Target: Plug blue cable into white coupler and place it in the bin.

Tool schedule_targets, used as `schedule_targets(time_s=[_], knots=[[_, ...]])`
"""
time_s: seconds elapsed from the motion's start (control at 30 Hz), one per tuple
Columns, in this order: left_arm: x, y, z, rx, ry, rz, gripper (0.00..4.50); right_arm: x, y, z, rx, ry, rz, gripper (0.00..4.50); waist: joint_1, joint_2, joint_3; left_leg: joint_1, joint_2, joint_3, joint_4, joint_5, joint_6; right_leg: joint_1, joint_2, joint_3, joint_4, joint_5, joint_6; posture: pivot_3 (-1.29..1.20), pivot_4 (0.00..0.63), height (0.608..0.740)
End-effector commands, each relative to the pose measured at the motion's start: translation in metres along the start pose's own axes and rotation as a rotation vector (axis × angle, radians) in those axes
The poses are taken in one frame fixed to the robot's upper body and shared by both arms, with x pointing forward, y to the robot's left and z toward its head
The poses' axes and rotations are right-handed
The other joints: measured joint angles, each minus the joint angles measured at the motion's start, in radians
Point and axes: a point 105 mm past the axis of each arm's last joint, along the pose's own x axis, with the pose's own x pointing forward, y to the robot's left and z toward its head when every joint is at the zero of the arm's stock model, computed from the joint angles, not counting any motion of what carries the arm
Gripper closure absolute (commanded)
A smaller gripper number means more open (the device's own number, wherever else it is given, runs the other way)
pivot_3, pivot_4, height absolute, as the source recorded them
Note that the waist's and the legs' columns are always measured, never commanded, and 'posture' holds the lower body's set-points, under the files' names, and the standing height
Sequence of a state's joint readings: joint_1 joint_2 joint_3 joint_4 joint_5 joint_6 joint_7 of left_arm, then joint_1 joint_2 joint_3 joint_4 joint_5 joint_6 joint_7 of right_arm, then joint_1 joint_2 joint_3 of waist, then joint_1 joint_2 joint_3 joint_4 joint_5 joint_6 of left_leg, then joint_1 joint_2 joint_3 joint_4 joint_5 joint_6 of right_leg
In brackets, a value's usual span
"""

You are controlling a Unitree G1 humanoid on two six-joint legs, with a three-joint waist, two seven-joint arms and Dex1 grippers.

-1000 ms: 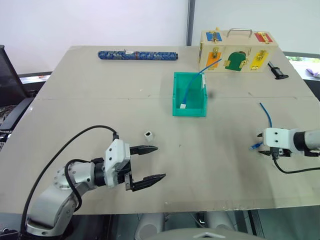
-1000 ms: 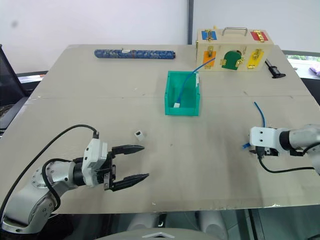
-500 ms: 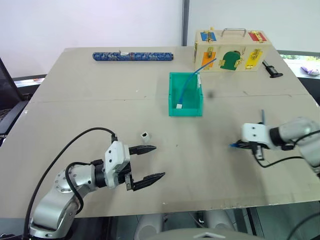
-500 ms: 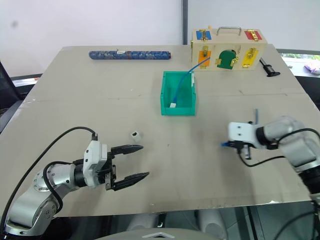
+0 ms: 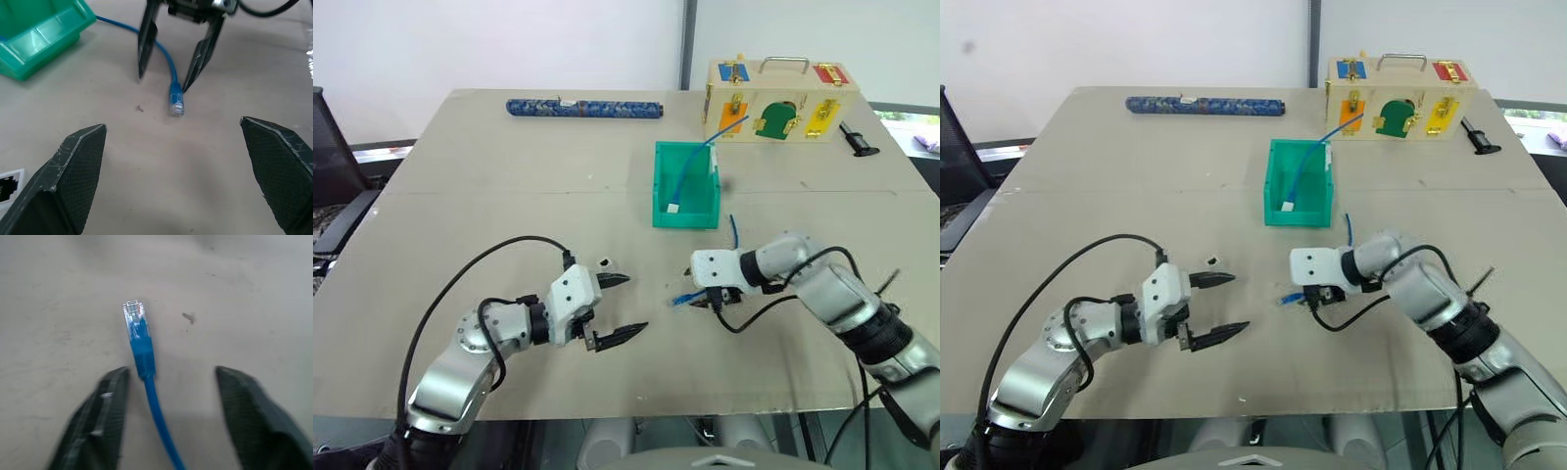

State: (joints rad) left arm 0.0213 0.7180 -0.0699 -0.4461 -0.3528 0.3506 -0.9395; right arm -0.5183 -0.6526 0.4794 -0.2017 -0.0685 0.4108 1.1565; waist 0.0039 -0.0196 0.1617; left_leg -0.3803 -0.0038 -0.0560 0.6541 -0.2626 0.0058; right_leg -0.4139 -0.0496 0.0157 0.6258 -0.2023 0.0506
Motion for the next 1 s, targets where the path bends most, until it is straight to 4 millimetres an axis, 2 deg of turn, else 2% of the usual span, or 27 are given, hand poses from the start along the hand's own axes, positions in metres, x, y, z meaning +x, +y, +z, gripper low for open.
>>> schedule_targets(time_s=[0.03, 0.17, 0.3, 0.47, 0.6, 0.67, 0.77, 0.97, 1.0], knots=[[0.006, 0.003, 0.005, 0.035, 0.027, -0.033, 0.0, -0.035, 0.007, 0.019, 0.035, -0.171, -0.092, 0.03, 0.008, 0.001, 0.001, -0.001, 0.0, -0.001, 0.0, 0.0, 0.0, 0.0, 0.0, -0.001, 0.0, 0.0, 0.0, 0.0, 0.15, 0.74], [0.017, 0.012, 0.007, 0.044, 0.049, -0.04, 0.0, -0.069, 0.031, 0.025, 0.081, -0.306, -0.224, 0.03, 0.006, 0.002, 0.001, -0.001, 0.0, -0.002, -0.001, 0.0, 0.0, 0.0, 0.0, -0.001, 0.001, 0.0, 0.0, 0.0, 0.15, 0.74], [0.031, 0.014, 0.003, 0.061, 0.081, -0.087, 0.0, -0.089, 0.054, 0.025, 0.165, -0.381, -0.331, 0.03, 0.007, 0.002, 0.001, 0.0, 0.0, -0.002, 0.0, 0.0, 0.0, 0.001, 0.001, -0.001, 0.001, 0.0, 0.001, 0.0, 0.15, 0.74], [0.048, 0.016, -0.001, 0.095, 0.109, -0.139, 0.0, -0.096, 0.072, 0.014, 0.21, -0.304, -0.427, 0.03, -0.002, 0.002, 0.001, 0.002, 0.0, 0.0, 0.001, 0.0, 0.0, 0.002, 0.001, 0.001, 0.001, -0.002, 0.003, 0.0, 0.15, 0.74], [0.065, 0.014, -0.005, 0.128, 0.121, -0.194, 0.0, -0.099, 0.078, 0.011, 0.245, -0.272, -0.482, 0.03, -0.004, 0.001, 0.0, 0.002, 0.0, -0.001, 0.001, 0.0, 0.0, 0.002, 0.001, 0.0, 0.001, -0.002, 0.003, 0.0, 0.15, 0.74], [0.072, 0.014, -0.004, 0.141, 0.119, -0.211, 0.55, -0.099, 0.08, 0.012, 0.251, -0.259, -0.49, 0.0, -0.004, 0.001, 0.0, 0.001, 0.0, 0.0, 0.001, 0.0, 0.0, 0.002, 0.001, 0.001, 0.001, -0.002, 0.003, 0.0, 0.15, 0.74], [0.077, 0.009, -0.003, 0.179, 0.118, -0.271, 1.64, -0.099, 0.082, 0.012, 0.264, -0.245, -0.508, 0.0, -0.003, 0.001, 0.0, 0.001, 0.0, 0.0, 0.001, 0.0, 0.0, 0.002, 0.001, 0.001, 0.001, -0.002, 0.003, 0.0, 0.15, 0.74], [0.078, 0.005, 0.003, 0.193, 0.117, -0.319, 4.33, -0.099, 0.091, 0.002, 0.282, -0.204, -0.524, 0.0, -0.003, 0.001, 0.0, 0.001, 0.0, 0.0, 0.001, 0.0, 0.0, 0.002, 0.001, 0.0, 0.001, -0.003, 0.003, 0.0, 0.15, 0.74], [0.077, 0.006, 0.008, 0.192, 0.096, -0.319, 4.46, -0.099, 0.089, 0.0, 0.302, -0.206, -0.545, 0.0, -0.003, 0.001, 0.0, 0.001, 0.0, 0.0, 0.001, 0.0, 0.0, 0.002, 0.001, 0.001, 0.001, -0.003, 0.003, 0.0, 0.15, 0.74]])
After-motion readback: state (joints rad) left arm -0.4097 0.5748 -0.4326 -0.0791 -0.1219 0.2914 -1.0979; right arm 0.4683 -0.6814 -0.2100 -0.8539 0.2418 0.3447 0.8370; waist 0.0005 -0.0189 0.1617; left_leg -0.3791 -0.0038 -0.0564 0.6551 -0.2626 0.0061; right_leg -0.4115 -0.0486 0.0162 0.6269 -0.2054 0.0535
